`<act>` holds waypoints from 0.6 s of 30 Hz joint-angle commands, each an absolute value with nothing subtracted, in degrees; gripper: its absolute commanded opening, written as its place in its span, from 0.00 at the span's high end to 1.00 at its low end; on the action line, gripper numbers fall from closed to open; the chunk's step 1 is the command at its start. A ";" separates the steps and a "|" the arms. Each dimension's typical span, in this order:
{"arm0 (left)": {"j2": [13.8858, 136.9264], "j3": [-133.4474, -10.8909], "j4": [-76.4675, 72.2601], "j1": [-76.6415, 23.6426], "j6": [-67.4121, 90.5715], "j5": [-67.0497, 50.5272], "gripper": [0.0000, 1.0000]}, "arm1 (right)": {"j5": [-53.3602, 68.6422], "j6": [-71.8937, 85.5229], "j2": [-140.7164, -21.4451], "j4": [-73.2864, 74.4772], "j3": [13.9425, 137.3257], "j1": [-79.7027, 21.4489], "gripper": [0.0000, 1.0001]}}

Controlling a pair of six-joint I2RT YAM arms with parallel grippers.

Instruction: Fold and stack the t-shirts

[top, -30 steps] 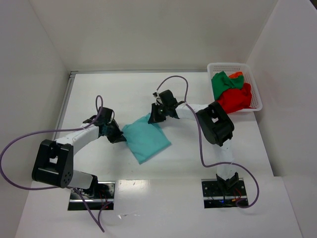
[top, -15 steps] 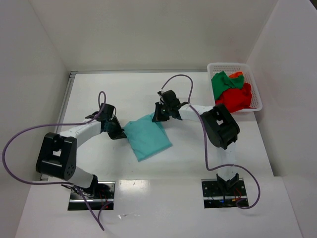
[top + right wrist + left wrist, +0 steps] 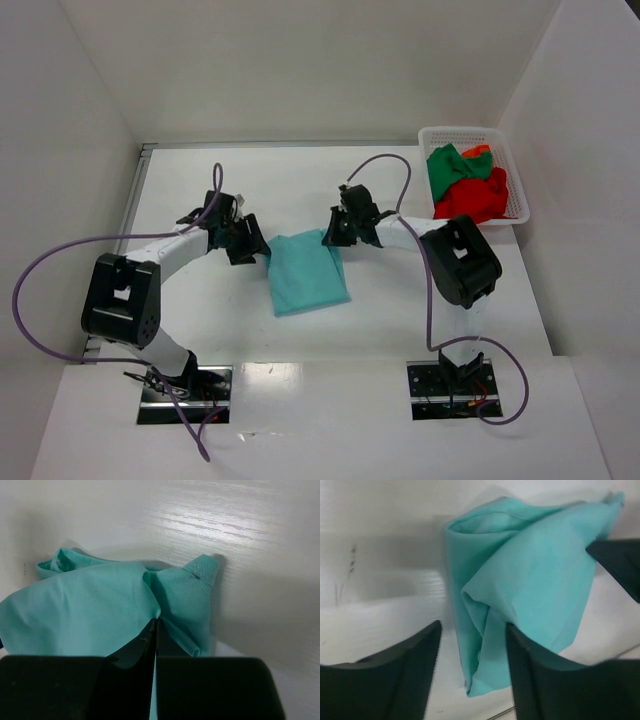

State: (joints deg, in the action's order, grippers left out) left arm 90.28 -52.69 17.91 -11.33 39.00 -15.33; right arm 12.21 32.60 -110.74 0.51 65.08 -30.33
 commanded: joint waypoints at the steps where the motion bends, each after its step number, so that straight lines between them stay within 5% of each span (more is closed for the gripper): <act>1: 91.57 -55.55 16.25 -10.99 33.40 -23.10 0.34 | 9.32 33.84 -104.68 -0.79 63.55 -30.15 0.96; 4: 91.58 -54.42 16.26 -10.99 32.78 -24.43 0.26 | 7.39 34.54 -101.44 -0.18 62.06 -30.15 0.96; 18: 90.88 -49.39 11.07 -11.51 37.62 -25.57 0.20 | 2.55 36.91 -98.70 3.43 57.57 -30.15 0.96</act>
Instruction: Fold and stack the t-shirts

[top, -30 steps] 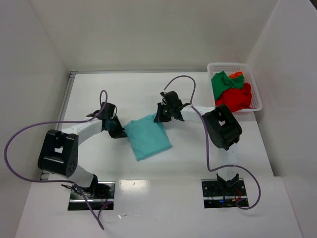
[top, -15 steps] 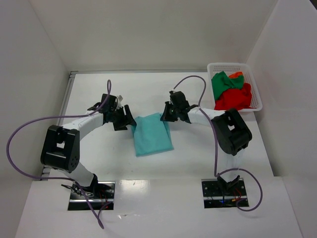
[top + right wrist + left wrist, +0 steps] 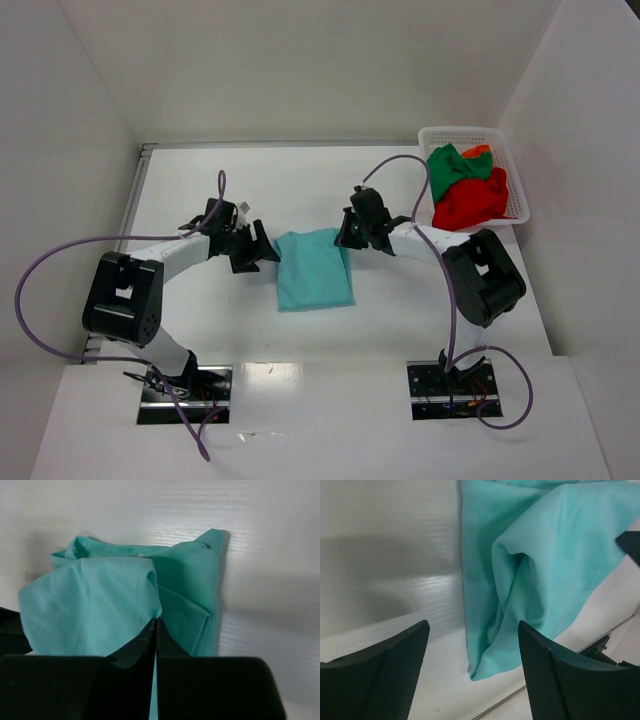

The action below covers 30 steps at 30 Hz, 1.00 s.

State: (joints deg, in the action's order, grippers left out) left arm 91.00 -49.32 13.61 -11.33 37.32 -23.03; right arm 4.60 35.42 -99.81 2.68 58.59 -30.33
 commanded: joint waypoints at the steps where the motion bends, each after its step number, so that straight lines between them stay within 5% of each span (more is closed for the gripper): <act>1: 90.88 -49.39 10.55 -11.51 37.62 -26.10 0.20 | 1.68 36.91 -98.70 3.43 57.57 -30.15 0.96; 30: 89.38 -49.39 12.57 -13.36 35.42 -27.78 0.16 | -1.05 38.58 -100.99 4.13 55.99 -30.15 0.95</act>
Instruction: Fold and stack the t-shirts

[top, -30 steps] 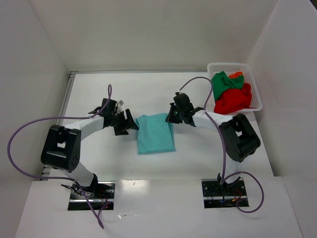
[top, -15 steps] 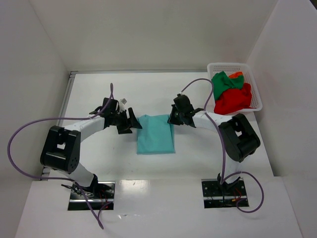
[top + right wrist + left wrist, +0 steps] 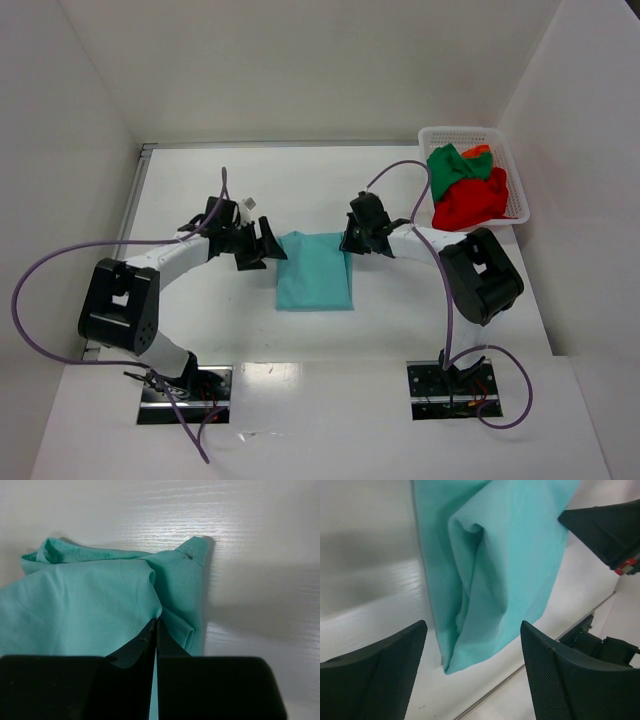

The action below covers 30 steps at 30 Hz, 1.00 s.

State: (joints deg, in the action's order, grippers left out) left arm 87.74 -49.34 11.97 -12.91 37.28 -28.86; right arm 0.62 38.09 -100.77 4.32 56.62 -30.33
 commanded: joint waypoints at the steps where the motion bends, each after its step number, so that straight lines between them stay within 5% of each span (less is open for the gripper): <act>1: 89.38 -49.39 12.57 -13.36 35.42 -26.56 0.16 | -1.05 38.58 -100.99 4.13 55.99 -30.15 0.95; 10: 93.50 -51.32 9.67 -16.08 33.84 -20.92 0.07 | -0.53 38.58 -101.60 3.60 55.99 -30.15 0.95; 30: 101.95 -51.33 6.15 -21.53 38.58 -16.17 0.12 | -1.05 38.06 -102.66 4.13 56.51 -30.15 0.95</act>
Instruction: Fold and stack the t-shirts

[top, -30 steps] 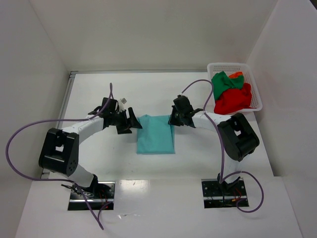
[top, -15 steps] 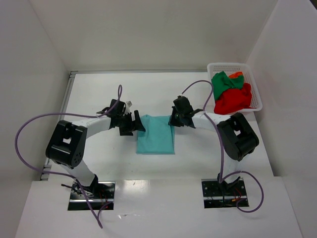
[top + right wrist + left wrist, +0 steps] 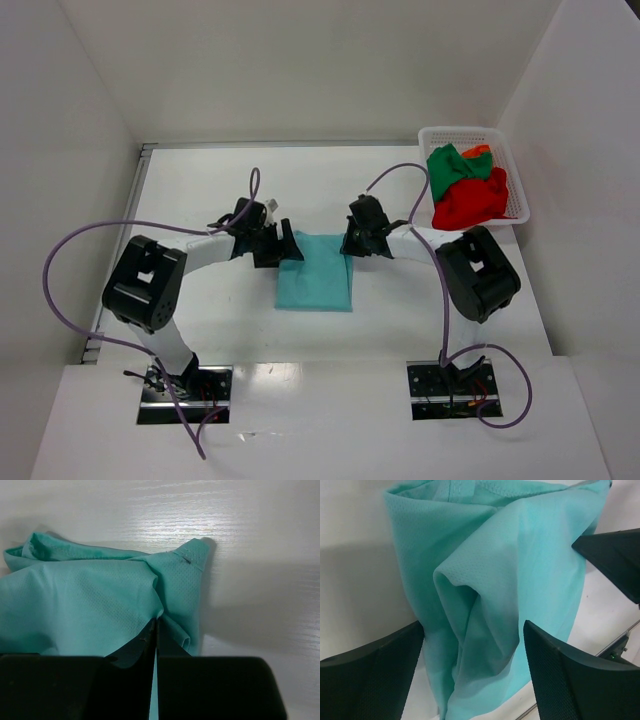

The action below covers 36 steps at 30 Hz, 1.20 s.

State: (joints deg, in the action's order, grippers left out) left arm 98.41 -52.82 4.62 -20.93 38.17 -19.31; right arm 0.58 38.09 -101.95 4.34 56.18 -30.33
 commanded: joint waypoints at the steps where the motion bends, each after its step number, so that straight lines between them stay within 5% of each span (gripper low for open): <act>1: 101.95 -51.33 5.63 -21.53 39.11 -15.65 0.15 | -1.05 38.06 -102.66 4.13 56.51 -30.15 0.95; 8: 103.71 -51.33 5.63 -21.53 39.11 -15.64 0.36 | -1.05 38.06 -103.18 4.13 57.04 -30.15 0.95; 18: 103.19 -55.88 12.29 -21.53 37.27 -11.00 1.00 | -1.05 38.06 -103.18 4.65 57.57 -30.15 0.93; 23: 103.18 -65.26 20.99 -20.92 34.02 -3.18 1.00 | -0.88 39.11 -100.03 6.23 60.46 -28.57 0.52; 24: 103.88 -66.96 21.96 -20.40 32.36 -1.42 1.00 | -0.88 39.11 -99.06 6.94 60.99 -28.56 0.28; 26: 105.38 -70.30 24.34 -18.38 30.68 0.25 1.00 | 0.26 38.58 -96.69 6.94 62.39 -27.86 0.16; 27: 106.42 -73.27 24.95 -17.67 29.02 1.92 1.00 | 0.87 38.58 -93.98 7.55 62.40 -27.25 0.00; 36: 112.93 -83.40 27.95 -8.54 23.65 10.71 1.00 | -1.84 35.25 -75.51 12.91 64.25 -26.63 0.00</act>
State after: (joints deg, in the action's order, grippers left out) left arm 110.61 -80.27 25.63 -11.16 27.20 5.26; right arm 0.58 37.45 -81.14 9.56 61.36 -26.59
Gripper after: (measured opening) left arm 0.043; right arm 0.999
